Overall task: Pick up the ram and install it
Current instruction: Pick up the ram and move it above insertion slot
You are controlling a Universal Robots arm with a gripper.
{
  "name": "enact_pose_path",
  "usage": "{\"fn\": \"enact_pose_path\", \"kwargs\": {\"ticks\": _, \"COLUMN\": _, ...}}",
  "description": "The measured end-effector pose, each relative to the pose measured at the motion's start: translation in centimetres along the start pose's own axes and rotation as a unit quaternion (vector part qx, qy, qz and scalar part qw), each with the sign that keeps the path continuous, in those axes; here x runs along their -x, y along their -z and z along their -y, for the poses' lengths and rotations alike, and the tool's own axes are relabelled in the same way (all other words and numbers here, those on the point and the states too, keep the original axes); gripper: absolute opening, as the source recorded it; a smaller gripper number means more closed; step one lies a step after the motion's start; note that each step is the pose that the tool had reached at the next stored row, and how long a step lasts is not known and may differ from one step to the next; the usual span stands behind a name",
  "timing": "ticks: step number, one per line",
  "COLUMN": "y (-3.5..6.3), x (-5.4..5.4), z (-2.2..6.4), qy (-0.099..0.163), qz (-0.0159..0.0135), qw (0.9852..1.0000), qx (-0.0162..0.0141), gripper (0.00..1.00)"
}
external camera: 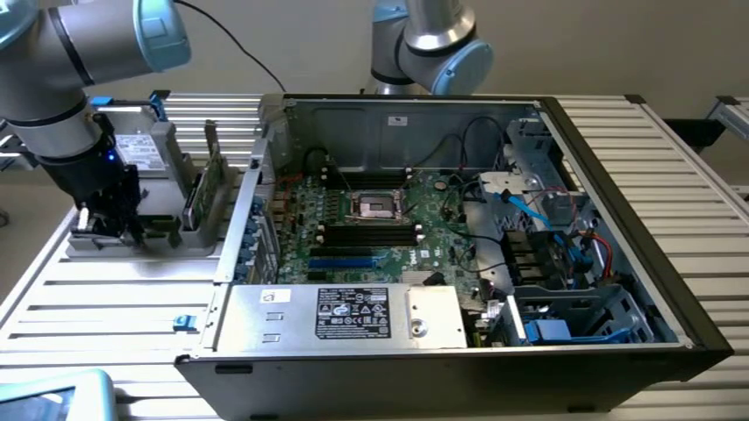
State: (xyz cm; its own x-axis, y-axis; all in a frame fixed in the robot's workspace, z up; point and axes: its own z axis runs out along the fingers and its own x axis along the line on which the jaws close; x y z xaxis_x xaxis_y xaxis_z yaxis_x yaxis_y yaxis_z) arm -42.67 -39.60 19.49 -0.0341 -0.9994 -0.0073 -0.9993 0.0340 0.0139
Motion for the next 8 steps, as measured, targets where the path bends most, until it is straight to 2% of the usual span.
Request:
{"fn": "enact_pose_path", "kwargs": {"ticks": 2, "y": 0.17, "x": 0.0, "z": -0.01, "qy": 0.000, "qz": 0.0000, "qw": 1.0000, "qx": 0.0000, "gripper": 0.16}}
{"fn": "enact_pose_path", "kwargs": {"ticks": 5, "y": 0.77, "x": 0.0, "z": -0.01, "qy": 0.000, "qz": 0.0000, "qw": 1.0000, "qx": -0.0006, "gripper": 0.15}}
{"fn": "enact_pose_path", "kwargs": {"ticks": 8, "y": 1.91, "x": 0.0, "z": -0.03, "qy": 0.000, "qz": 0.0000, "qw": 1.0000, "qx": -0.0012, "gripper": 0.15}}
